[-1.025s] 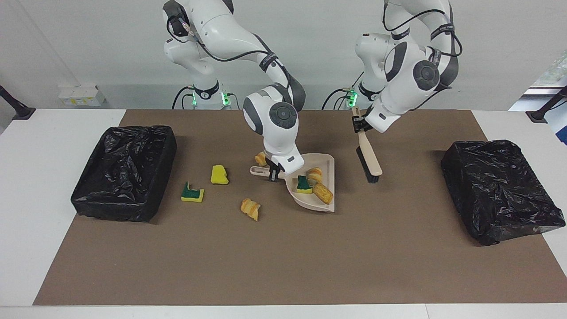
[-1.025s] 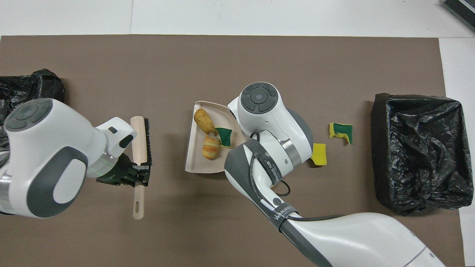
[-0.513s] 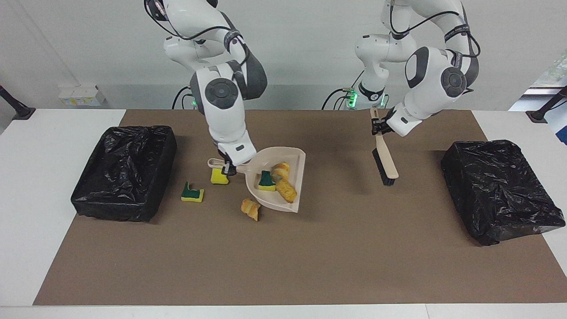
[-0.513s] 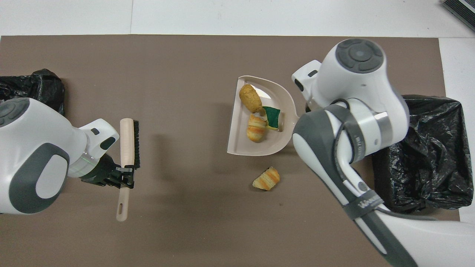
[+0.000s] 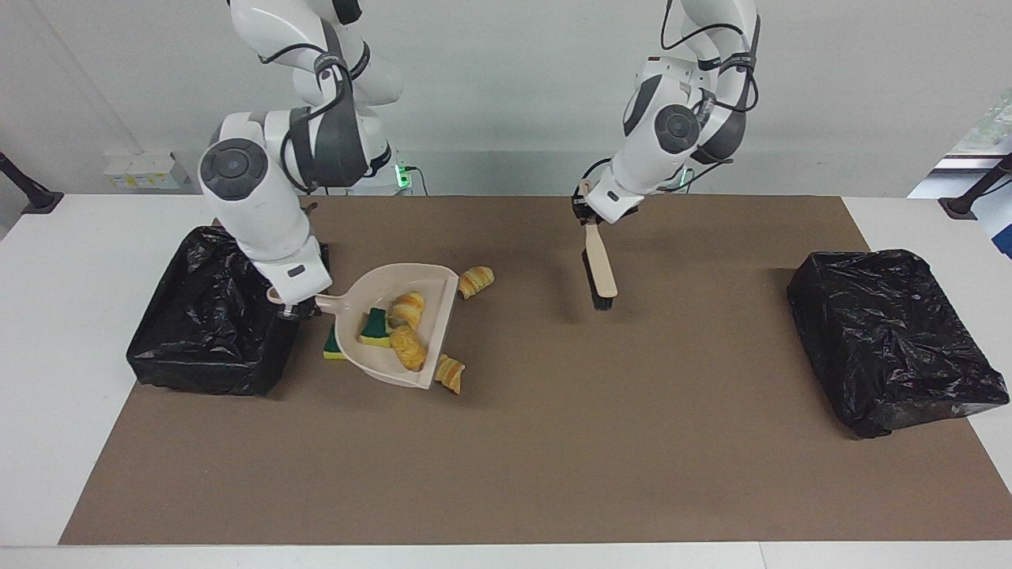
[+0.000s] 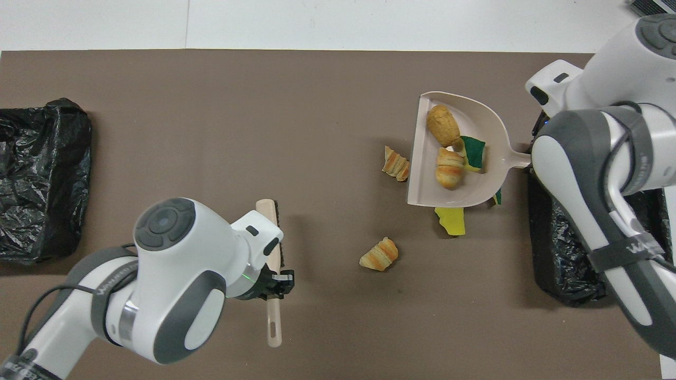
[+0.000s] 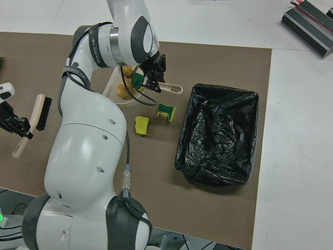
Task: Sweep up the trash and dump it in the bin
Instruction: 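Carry the dustpan to the nearby bin with the right gripper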
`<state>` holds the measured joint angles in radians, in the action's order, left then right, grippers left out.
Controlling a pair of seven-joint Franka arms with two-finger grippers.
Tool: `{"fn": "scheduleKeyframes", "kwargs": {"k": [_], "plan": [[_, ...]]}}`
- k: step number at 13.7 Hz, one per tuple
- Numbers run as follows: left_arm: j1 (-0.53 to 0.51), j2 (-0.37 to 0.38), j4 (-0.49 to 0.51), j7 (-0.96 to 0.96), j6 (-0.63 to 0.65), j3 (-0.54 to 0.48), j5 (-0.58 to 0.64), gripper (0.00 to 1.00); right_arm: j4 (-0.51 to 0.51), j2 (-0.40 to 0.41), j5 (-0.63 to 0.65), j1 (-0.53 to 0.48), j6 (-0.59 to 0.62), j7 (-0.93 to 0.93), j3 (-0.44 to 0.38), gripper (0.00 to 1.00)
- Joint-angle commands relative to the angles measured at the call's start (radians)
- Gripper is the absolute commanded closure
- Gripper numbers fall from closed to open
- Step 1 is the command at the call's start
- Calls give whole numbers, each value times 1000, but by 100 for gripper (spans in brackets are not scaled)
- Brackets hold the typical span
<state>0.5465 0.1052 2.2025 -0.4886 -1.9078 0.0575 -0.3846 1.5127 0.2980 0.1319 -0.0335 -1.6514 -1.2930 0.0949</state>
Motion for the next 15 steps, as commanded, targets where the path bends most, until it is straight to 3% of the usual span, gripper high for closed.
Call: {"fn": "scheduleKeyframes", "kwargs": {"k": [1, 5, 10, 13, 15], "plan": [[100, 1, 43, -74, -98, -19, -77, 100, -3, -42, 87, -61, 62, -48, 12, 100], [220, -74, 83, -166, -260, -21, -83, 100, 6, -74, 247, -166, 130, -129, 12, 100], [224, -65, 123, -99, -226, -21, -80, 100, 79, -121, 488, -250, 130, -152, 11, 100], [236, -47, 147, -97, -209, -19, -80, 100, 158, -168, 621, -249, 125, -131, 12, 100], [240, -48, 158, -74, -214, -21, -80, 100, 217, -174, 745, -194, 127, -105, 12, 100]]}}
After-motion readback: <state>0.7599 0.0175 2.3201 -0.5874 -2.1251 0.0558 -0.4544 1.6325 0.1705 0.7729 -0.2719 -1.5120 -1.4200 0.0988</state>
